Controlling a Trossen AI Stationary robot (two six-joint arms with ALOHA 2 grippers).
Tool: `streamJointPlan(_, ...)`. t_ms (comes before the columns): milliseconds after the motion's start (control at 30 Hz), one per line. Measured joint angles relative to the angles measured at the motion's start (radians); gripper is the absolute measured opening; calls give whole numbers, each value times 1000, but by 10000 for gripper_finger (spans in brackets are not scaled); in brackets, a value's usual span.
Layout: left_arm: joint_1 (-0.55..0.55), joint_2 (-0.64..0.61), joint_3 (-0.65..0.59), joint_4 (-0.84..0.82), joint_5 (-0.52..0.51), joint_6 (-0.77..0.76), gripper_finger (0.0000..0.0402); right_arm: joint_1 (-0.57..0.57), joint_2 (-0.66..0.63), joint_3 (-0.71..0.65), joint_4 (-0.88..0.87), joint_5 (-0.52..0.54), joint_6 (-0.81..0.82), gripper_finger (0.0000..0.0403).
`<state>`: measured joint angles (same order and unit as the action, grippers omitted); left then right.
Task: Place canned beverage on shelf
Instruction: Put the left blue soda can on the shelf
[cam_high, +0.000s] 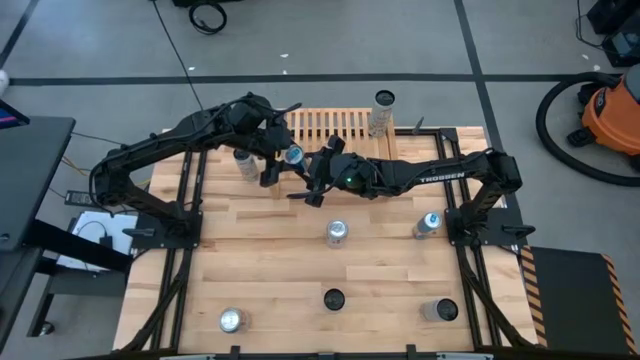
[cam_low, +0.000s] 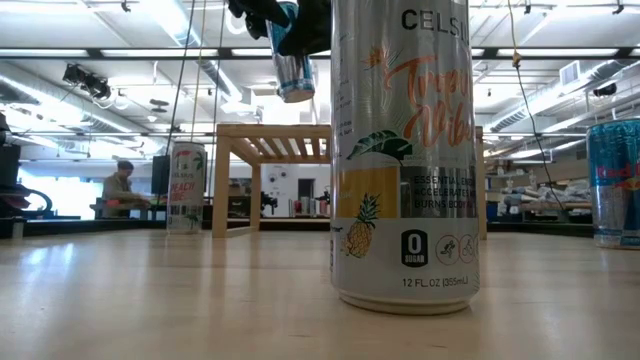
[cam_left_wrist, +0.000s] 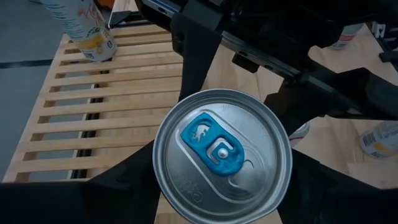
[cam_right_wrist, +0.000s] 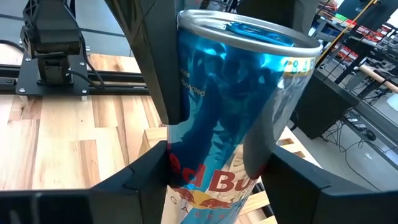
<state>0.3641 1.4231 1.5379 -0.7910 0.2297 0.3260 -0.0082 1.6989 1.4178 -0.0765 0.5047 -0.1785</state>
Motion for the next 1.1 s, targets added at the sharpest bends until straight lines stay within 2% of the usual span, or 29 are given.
streamJointPlan(500, 0, 0, 0, 8, -7, 0, 245, 0, -1, 0, 0, 1, -2, 229)
streamJointPlan(800, 3, 0, -1, 46, -9, 13, 247, 0, -3, 0, 2, 49, -4, 229)
streamJointPlan(933, 4, 0, -1, 53, -11, 0, 266, 0, -3, 0, 5, 56, 3, 229)
streamJointPlan(1100, 19, -2, 0, 81, -11, -11, 310, 0, 2, 0, 0, 87, 2, 229)
